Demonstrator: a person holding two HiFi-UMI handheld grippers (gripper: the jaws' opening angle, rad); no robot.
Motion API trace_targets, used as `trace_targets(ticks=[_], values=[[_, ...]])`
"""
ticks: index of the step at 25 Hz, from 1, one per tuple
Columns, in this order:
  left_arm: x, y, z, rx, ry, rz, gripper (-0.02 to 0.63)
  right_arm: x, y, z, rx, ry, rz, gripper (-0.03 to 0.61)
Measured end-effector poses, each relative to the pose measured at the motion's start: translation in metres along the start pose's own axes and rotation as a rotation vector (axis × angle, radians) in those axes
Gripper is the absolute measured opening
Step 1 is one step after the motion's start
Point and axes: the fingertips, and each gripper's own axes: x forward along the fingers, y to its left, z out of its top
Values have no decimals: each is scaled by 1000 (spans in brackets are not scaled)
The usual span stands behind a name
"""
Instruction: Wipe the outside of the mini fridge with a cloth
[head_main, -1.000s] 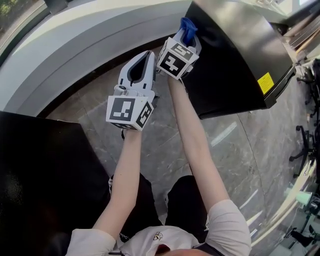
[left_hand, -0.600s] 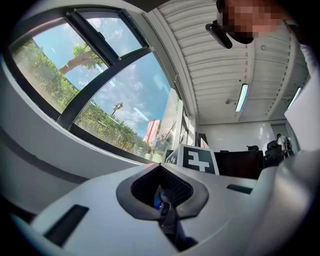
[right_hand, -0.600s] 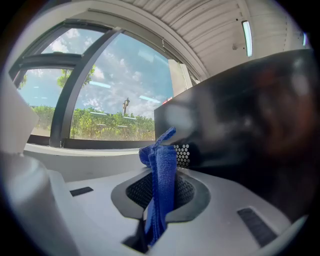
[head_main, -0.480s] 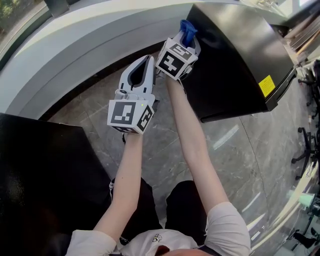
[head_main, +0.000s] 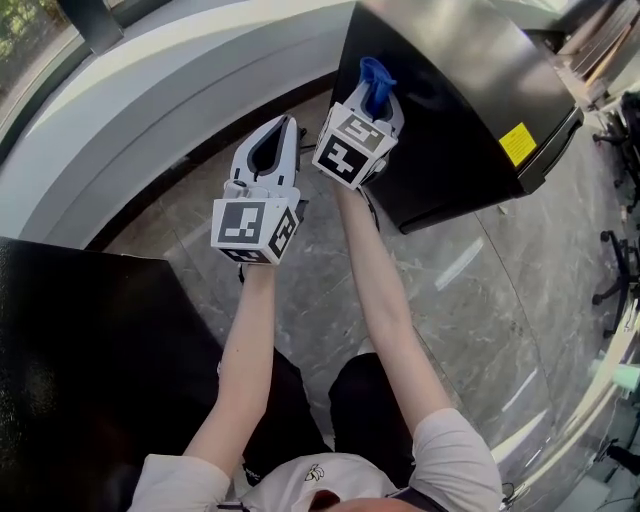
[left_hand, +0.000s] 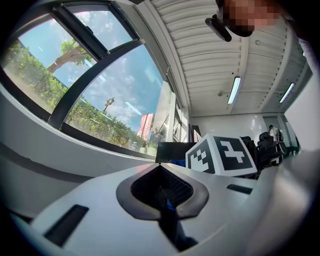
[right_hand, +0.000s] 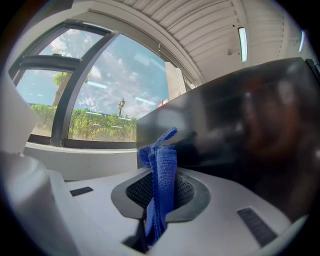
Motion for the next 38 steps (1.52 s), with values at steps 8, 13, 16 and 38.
trace_targets(ticks=[8, 13, 16, 38], values=[[15, -32, -6, -42, -11, -57, 5, -33, -31, 9, -45, -17, -33, 61], [19, -46, -7, -41, -17, -82, 5, -44, -45, 10, -41, -5, -61, 61], [21, -47, -7, -47, -25, -86, 5, -49, -53, 9, -20, 18, -103, 61], [23, -99, -11, 10, 16, -267, 5, -144, -142, 22, -122, -6, -341, 61]])
